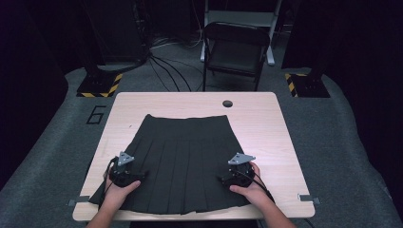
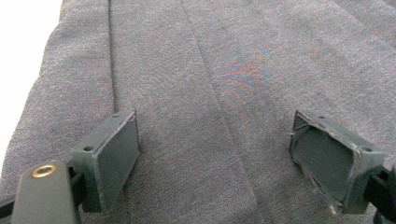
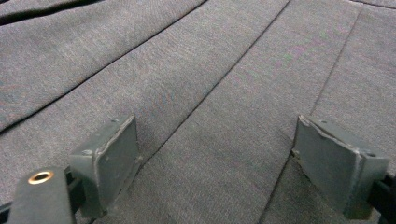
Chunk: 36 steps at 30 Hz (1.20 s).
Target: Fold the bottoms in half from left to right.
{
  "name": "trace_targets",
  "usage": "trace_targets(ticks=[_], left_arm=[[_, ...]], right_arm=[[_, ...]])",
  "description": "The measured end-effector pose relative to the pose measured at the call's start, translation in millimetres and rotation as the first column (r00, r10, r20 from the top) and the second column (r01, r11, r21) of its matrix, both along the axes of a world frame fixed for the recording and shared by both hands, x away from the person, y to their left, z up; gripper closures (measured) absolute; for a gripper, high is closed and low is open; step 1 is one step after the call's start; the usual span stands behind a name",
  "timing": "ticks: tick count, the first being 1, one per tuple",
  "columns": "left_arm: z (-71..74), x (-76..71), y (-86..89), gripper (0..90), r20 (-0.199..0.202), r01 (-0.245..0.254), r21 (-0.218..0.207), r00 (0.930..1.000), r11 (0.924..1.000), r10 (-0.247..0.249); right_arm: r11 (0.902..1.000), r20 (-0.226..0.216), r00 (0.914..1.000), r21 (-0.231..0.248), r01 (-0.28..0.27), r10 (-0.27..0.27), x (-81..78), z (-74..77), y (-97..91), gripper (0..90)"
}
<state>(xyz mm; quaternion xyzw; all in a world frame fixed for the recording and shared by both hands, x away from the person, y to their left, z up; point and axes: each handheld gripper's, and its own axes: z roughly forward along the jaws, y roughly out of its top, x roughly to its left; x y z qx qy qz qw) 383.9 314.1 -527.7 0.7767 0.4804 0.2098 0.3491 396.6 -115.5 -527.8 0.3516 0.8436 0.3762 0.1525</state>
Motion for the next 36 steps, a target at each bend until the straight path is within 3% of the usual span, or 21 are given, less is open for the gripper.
trace_targets(ticks=[12,17,20,23,28,36], left_arm=[[0.2,0.2,-0.6,13.7,-0.008,0.008,0.006,0.9999,1.0000,-0.008],[0.4,0.0,-1.0,15.7,-0.005,-0.020,-0.010,0.9998,0.9998,0.020],[5.2,1.7,-1.0,22.0,-0.025,-0.059,-0.006,0.9980,0.9983,0.058],[11.5,2.9,-1.1,33.0,-0.027,-0.044,-0.002,0.9987,0.9990,0.044],[23.2,11.5,-0.7,36.4,-0.074,-0.011,-0.012,0.9972,0.9999,0.010],[36.9,31.0,2.6,40.2,-0.064,-0.024,-0.057,0.9978,0.9981,0.020]], right_arm=[[1.0000,0.003,1.0000,-0.001,-0.006,0.006,0.5,-0.1,-0.2,13.8],[1.0000,0.003,1.0000,-0.002,-0.006,0.006,0.5,-0.1,-0.1,13.8],[1.0000,0.004,1.0000,-0.003,-0.005,0.005,0.5,0.0,-0.2,13.8],[1.0000,0.001,1.0000,0.000,-0.001,0.001,0.2,0.0,-0.1,13.8],[1.0000,0.000,1.0000,0.000,-0.001,0.001,0.2,0.0,-0.1,13.8],[1.0000,0.000,1.0000,0.000,0.000,0.000,0.1,0.0,0.0,13.8]])
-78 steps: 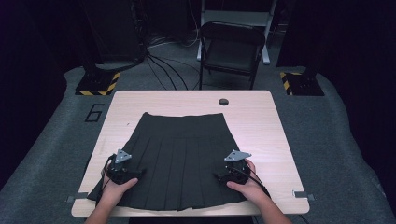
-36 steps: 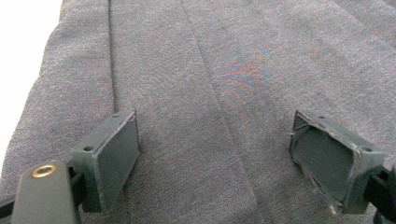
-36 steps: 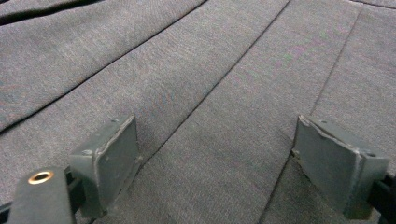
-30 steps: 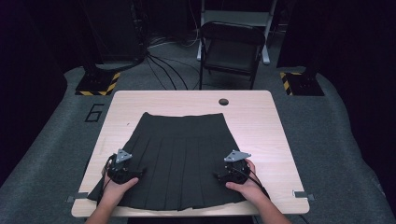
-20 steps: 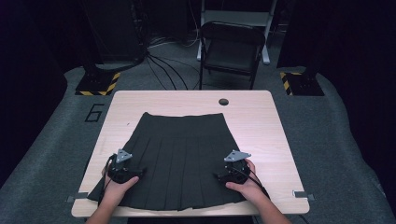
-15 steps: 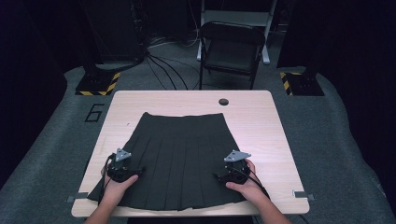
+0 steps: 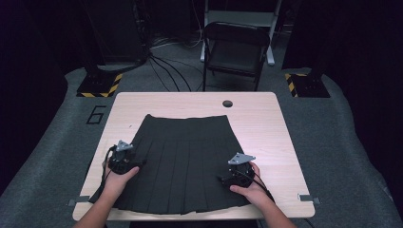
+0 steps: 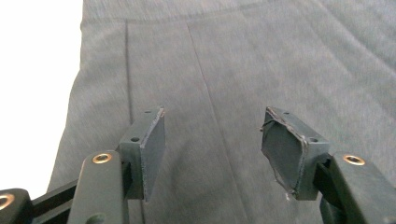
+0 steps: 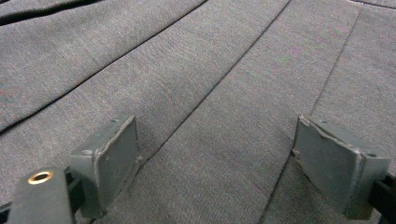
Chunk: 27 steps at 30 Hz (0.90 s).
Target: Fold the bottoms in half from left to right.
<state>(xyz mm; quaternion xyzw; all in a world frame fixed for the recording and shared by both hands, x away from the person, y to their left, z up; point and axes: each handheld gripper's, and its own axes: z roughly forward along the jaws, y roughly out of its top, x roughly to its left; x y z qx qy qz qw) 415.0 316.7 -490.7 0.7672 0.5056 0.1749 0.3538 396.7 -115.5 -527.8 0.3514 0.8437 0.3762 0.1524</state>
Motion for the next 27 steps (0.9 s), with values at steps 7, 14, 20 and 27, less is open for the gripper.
trace_targets(ticks=[7,14,20,27], left_arm=[[9.2,24.7,9.5,41.7,0.010,-0.044,-0.043,0.9990,0.9981,0.045],[1.8,47.0,16.6,44.5,0.007,-0.089,-0.034,0.9960,0.9955,0.089],[0.2,58.0,19.6,47.2,0.010,-0.117,-0.033,0.9930,0.9926,0.117],[12.9,77.8,21.3,52.6,0.000,-0.093,0.006,0.9957,0.9957,0.093]], right_arm=[[1.0000,0.004,1.0000,-0.003,-0.003,0.003,0.3,0.0,-0.1,13.8],[1.0000,0.002,1.0000,0.000,0.003,-0.003,-0.3,0.3,0.0,14.8],[0.9999,-0.006,0.9999,0.005,0.012,-0.012,-1.8,0.9,0.5,16.4],[1.0000,0.005,1.0000,0.003,0.005,-0.005,-1.2,0.4,-0.1,16.4]])
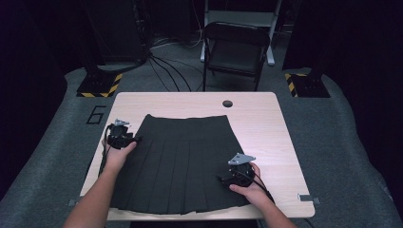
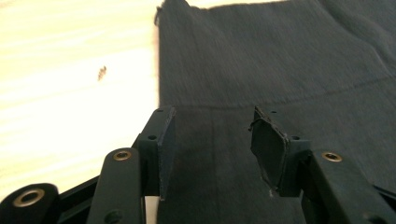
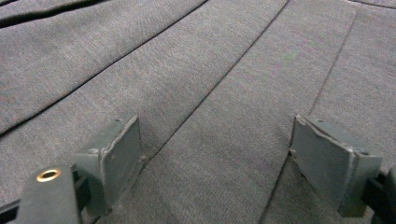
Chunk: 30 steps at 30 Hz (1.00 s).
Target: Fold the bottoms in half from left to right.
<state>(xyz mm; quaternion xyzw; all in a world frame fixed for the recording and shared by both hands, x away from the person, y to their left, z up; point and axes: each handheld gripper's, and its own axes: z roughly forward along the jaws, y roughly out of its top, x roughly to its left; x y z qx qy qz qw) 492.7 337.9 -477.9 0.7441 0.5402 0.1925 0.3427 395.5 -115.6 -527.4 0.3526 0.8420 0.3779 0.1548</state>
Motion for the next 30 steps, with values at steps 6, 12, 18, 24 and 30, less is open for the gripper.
trace_targets(ticks=[6,12,18,24,30], left_arm=[[3.4,12.4,5.4,53.1,0.001,-0.030,-0.011,0.9995,0.9995,0.030],[-3.9,19.7,6.5,52.2,-0.028,-0.048,-0.014,0.9985,0.9988,0.048],[-12.9,24.5,5.4,52.1,-0.036,-0.057,-0.017,0.9978,0.9982,0.056],[-20.6,27.7,3.5,42.7,-0.052,-0.078,-0.032,0.9958,0.9965,0.076],[-25.6,29.2,3.2,38.2,-0.064,-0.090,-0.032,0.9940,0.9954,0.088]], right_arm=[[1.0000,-0.001,1.0000,0.001,0.001,-0.001,-0.4,0.0,-0.1,16.4],[1.0000,0.000,1.0000,0.000,0.003,-0.003,-0.6,0.0,-0.2,16.5],[1.0000,-0.003,1.0000,0.002,0.003,-0.003,-1.0,-0.1,-0.4,16.5],[1.0000,-0.001,1.0000,0.000,0.002,-0.002,-1.4,-0.1,-0.7,16.5],[1.0000,-0.001,1.0000,0.000,0.003,-0.003,-1.4,-0.1,-0.7,16.6]])
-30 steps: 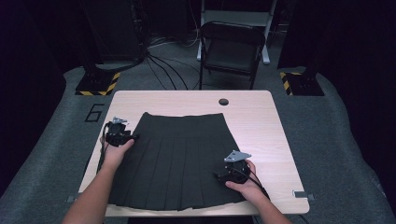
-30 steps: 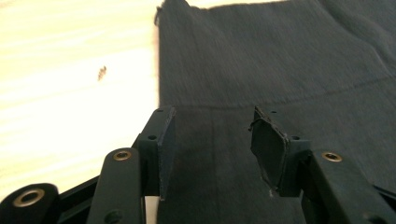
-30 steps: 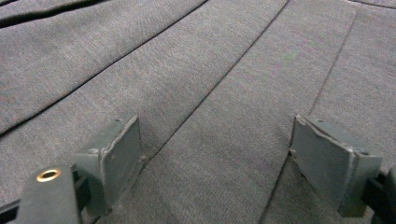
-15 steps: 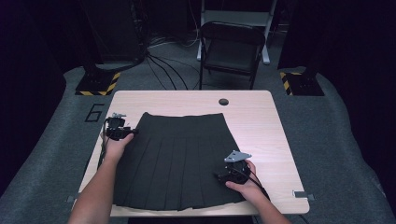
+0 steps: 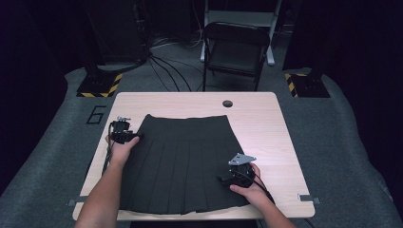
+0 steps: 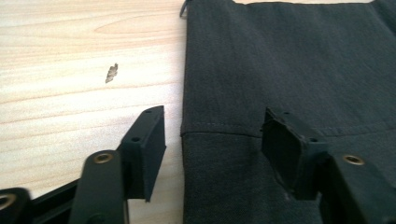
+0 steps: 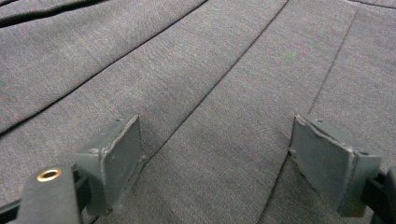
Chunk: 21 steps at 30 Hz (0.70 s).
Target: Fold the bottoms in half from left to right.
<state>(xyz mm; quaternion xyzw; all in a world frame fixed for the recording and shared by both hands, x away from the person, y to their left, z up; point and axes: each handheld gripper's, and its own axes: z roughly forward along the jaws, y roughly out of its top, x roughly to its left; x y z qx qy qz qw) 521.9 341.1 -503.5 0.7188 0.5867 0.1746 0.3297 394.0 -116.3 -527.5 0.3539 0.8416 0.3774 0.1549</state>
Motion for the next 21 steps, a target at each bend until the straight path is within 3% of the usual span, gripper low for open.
trace_targets(ticks=[7,21], left_arm=[[-5.0,2.8,-1.4,33.8,-0.017,-0.020,0.020,0.9997,0.9996,0.020],[-10.1,3.8,-2.4,35.4,-0.001,-0.015,-0.012,0.9999,0.9998,0.015]], right_arm=[[1.0000,-0.001,1.0000,0.000,-0.001,0.001,0.1,0.0,0.0,16.6],[1.0000,-0.003,1.0000,0.005,0.005,-0.005,-0.9,-0.1,0.2,16.6]])
